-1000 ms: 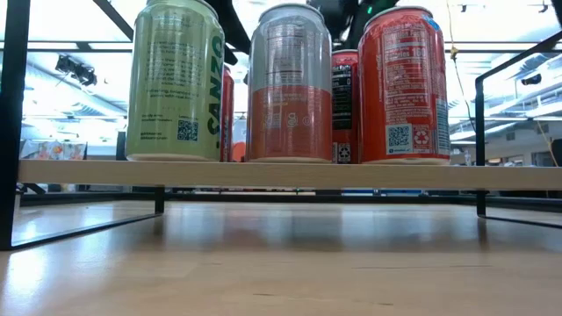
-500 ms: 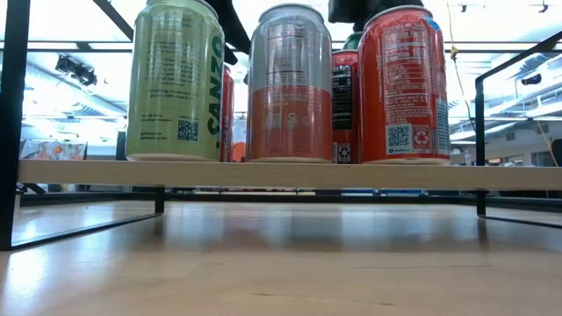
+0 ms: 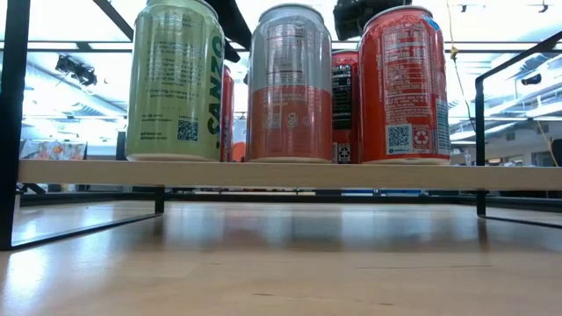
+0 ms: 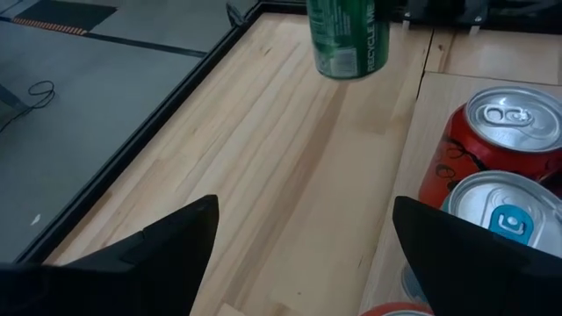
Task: Place canned beverage on shelf
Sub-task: Put the green soda can on the shelf
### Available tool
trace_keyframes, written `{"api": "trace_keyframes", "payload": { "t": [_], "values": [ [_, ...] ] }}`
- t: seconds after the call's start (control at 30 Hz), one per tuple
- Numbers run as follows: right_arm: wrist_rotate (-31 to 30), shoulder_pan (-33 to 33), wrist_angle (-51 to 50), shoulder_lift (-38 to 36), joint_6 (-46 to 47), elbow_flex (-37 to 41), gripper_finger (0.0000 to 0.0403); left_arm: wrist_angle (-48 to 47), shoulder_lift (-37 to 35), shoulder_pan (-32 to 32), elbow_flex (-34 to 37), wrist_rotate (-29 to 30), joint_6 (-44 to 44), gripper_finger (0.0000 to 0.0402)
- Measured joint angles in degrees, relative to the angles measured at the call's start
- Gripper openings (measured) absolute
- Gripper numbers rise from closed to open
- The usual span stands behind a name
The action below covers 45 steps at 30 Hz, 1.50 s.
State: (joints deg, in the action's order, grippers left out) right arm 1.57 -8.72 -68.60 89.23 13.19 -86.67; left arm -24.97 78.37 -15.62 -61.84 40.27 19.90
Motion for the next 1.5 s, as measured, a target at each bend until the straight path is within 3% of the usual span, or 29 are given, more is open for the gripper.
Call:
{"api": "trace_keyframes", "payload": {
  "t": [0.2,0.37,0.73,1.03,1.27,1.5],
  "values": [
    [0.01,-0.49,-1.68,0.0,2.93,0.02,0.0332,-0.1,0.0,0.02,0.0,0.0,-0.02,0.0352],
    [0.49,-0.05,-1.9,0.0,-0.1,0.02,0.0332,-0.08,0.0,0.01,0.0,0.0,-0.02,0.0352],
    [2.57,6.6,-8.46,0.02,-29.9,1.54,0.0332,-0.11,0.0,0.0,0.0,0.0,0.2,0.0352],
    [2.49,13.43,-3.86,0.07,-59.29,9.29,0.0332,-0.12,0.0,0.02,0.0,0.0,0.24,0.0352],
    [-0.66,15.79,0.81,0.53,-70.44,12.54,0.033,-0.17,0.0,0.02,0.0,0.0,0.04,0.0352],
    [-0.43,17.58,4.36,0.68,-75.15,14.05,0.033,-0.5,0.0,0.07,0.0,0.0,-0.04,0.0352]
  ]
}}
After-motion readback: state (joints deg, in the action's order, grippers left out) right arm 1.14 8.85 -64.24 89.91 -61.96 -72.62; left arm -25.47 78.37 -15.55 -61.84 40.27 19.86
